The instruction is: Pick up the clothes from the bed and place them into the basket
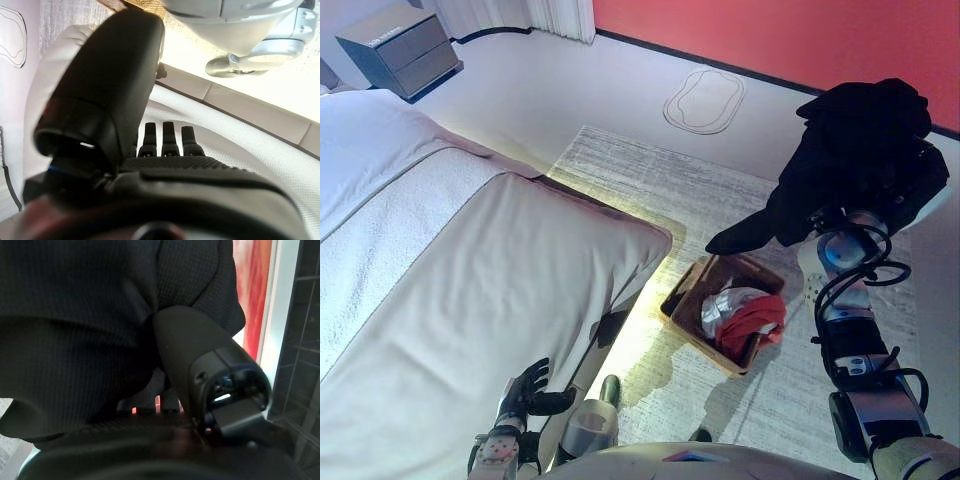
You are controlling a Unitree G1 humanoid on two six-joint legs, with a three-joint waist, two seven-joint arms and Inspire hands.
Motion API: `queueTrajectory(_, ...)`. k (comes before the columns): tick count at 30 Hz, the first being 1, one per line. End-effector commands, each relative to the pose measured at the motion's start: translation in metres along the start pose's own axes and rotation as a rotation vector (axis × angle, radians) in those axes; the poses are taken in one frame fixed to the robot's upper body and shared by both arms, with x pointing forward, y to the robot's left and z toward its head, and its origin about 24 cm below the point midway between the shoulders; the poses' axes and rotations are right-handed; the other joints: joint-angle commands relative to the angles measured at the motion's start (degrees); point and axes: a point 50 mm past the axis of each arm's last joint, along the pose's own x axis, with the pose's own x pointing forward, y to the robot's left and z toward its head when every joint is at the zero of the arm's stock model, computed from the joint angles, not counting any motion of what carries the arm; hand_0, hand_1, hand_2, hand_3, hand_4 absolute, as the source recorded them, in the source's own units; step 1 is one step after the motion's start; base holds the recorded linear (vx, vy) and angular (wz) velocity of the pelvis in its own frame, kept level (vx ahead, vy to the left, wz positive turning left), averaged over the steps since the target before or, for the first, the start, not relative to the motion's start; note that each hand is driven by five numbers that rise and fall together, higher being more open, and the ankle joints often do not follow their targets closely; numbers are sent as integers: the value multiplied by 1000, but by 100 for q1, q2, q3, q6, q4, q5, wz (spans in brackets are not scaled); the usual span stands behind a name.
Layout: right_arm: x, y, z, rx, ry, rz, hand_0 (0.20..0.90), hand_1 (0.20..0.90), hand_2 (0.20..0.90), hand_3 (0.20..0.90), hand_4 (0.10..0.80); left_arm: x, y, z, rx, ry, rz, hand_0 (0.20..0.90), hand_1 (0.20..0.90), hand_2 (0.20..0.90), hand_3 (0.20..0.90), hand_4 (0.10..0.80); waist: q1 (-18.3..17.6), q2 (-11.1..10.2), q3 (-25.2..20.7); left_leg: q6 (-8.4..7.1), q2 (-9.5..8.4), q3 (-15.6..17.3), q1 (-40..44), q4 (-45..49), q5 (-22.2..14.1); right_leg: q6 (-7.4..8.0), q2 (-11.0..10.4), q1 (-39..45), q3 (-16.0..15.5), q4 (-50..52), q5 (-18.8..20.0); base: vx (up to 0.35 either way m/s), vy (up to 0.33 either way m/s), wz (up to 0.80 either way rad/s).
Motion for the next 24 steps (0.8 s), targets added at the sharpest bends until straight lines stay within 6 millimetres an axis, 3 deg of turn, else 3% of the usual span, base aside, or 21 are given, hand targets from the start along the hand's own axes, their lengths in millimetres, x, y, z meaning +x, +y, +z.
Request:
queueTrajectory(1,22,26,93,212,-401,121,300,300,300,200,100,4,6,8,62,-24,12,900,900,900,900,800,40,-1,-711,-216,136,-138,-288,-97,-113,193,61,397,-347,137,-373,-37,12,-9)
queueTrajectory(15,29,28,98,217,-397,163,300,300,300,200,100,6,9,11,57,-25,19,900,900,900,900,800,-35,-111,-771,-186,118,-78,-143,-153,-204,192,91,358,-276,94,-359,-6,3,-2)
queueTrajectory(24,20,34,107,278,-446,208,300,300,300,200,100,6,13,9,59,-12,48,900,900,900,900,800,-62,-169,-809,-165,101,-76,-46,-197,-251,215,85,353,-262,86,-346,0,0,0)
